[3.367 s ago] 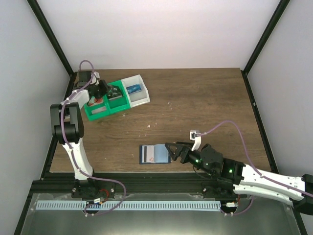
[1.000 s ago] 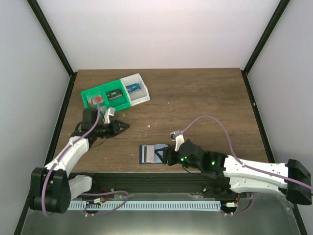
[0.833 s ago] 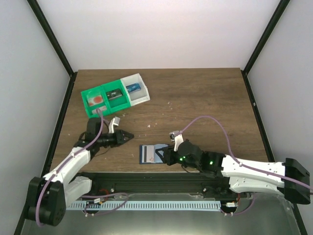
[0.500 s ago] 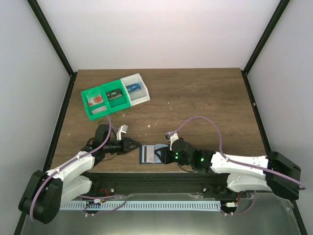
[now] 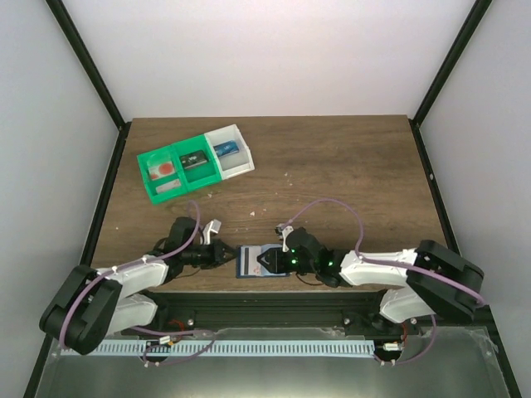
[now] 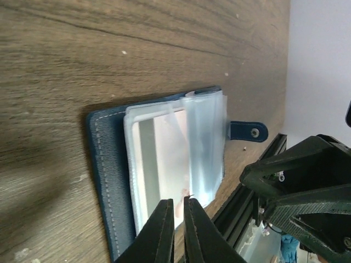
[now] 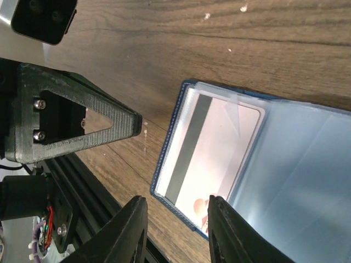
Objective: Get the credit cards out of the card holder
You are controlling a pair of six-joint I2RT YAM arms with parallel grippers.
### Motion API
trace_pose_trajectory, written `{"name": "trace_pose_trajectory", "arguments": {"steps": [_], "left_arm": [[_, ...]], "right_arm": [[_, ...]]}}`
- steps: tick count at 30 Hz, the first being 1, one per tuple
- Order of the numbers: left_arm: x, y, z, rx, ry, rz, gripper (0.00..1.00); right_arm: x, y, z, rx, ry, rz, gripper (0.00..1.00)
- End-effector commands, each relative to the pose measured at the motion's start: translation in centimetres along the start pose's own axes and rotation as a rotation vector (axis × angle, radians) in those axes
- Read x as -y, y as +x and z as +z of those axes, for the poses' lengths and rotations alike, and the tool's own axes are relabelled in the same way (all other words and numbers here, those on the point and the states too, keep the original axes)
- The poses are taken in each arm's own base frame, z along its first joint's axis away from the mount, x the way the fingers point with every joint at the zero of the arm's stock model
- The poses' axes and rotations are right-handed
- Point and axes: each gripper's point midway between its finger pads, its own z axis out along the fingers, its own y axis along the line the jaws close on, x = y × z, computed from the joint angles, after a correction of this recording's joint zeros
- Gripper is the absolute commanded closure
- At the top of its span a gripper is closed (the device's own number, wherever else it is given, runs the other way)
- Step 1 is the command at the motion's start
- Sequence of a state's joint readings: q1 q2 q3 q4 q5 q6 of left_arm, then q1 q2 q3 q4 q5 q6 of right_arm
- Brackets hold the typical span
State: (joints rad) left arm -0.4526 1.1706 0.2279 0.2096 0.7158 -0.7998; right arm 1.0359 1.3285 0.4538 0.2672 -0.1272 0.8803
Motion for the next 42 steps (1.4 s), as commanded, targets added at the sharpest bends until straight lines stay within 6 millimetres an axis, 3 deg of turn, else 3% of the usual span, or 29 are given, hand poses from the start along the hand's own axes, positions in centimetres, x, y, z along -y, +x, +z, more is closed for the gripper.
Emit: {"name": "trace_pose_trajectory", "arguments": {"steps": [1,8,21,42], "left_arm": [[-0.7,0.4,0.6,-0.01,0.009,0.03,0.93],[-1.6,1.3,1.5,-0.069,0.006,0.012,1.0],[-4.2,2.1,1.9,-0.087,-0.085,-0.02,1.0],[-4.7,2.4,1.9,-0.089,-0.1,-0.038,1.0]], "right_arm": [[0.4,0.3,0.8,-0.03,-0.037,0.047,0.68],[1.1,0.7,1.9,-0.06,-0.028,0.058,0.69],[2.0,1.5,2.8,-0.093,-0.006,0.075,0.72],[3.3,1.7,3.8,-0.108,0.035,0.119,0.77]]}}
